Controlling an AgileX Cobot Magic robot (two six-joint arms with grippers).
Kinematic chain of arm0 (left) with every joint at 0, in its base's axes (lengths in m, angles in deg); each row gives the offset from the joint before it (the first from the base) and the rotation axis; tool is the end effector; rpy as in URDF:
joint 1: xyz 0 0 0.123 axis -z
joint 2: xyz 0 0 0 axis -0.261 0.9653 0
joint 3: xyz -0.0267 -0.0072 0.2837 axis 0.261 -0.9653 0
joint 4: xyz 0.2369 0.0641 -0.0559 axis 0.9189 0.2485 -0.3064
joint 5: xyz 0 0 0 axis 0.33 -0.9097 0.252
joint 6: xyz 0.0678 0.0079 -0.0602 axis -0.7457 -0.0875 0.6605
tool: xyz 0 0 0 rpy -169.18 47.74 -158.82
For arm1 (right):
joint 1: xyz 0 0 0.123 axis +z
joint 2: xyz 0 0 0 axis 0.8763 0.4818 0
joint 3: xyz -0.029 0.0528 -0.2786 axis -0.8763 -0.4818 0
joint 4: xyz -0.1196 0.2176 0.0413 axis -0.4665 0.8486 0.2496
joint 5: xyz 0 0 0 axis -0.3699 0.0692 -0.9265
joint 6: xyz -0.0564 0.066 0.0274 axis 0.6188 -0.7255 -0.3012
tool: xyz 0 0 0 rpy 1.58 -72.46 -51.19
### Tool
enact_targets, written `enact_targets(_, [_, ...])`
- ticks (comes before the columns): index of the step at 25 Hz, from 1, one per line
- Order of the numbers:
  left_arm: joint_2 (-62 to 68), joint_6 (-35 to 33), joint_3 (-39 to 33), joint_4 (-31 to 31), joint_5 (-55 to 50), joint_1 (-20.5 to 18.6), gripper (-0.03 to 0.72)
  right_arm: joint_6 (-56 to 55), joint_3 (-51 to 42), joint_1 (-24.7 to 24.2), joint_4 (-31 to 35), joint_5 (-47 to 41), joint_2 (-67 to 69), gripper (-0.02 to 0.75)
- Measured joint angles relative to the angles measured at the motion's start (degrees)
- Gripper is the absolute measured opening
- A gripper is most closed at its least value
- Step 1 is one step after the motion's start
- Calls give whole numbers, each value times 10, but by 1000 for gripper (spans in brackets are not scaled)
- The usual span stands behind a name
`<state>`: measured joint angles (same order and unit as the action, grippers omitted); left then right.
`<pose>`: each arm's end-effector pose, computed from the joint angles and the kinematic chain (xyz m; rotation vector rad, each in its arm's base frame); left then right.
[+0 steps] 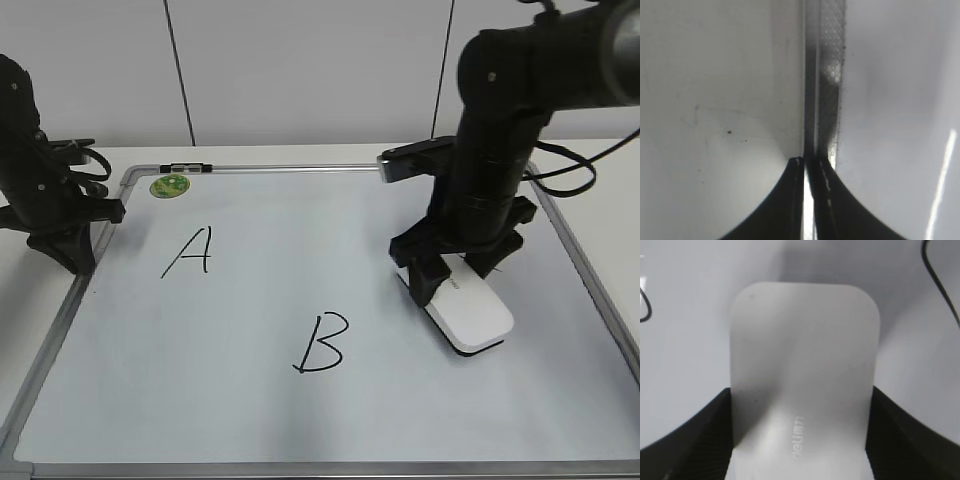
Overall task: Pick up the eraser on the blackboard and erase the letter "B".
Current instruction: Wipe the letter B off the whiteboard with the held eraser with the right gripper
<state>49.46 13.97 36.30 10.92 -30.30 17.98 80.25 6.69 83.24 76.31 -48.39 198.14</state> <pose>0.4296 -0.0271 0.1275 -0.0968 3.0706 -0.1060 0.3558 0.1488 0.1885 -0.6652 3.0047 0.0921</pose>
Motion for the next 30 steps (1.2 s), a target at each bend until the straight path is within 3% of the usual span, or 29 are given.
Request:
enact_targets(8, [0, 0, 0, -4, 0, 0, 20, -21, 81, 80, -32, -18, 57, 526])
enact_targets(30, [0, 0, 0, -9, 0, 0, 20, -34, 96, 148, -32, 18, 104, 526])
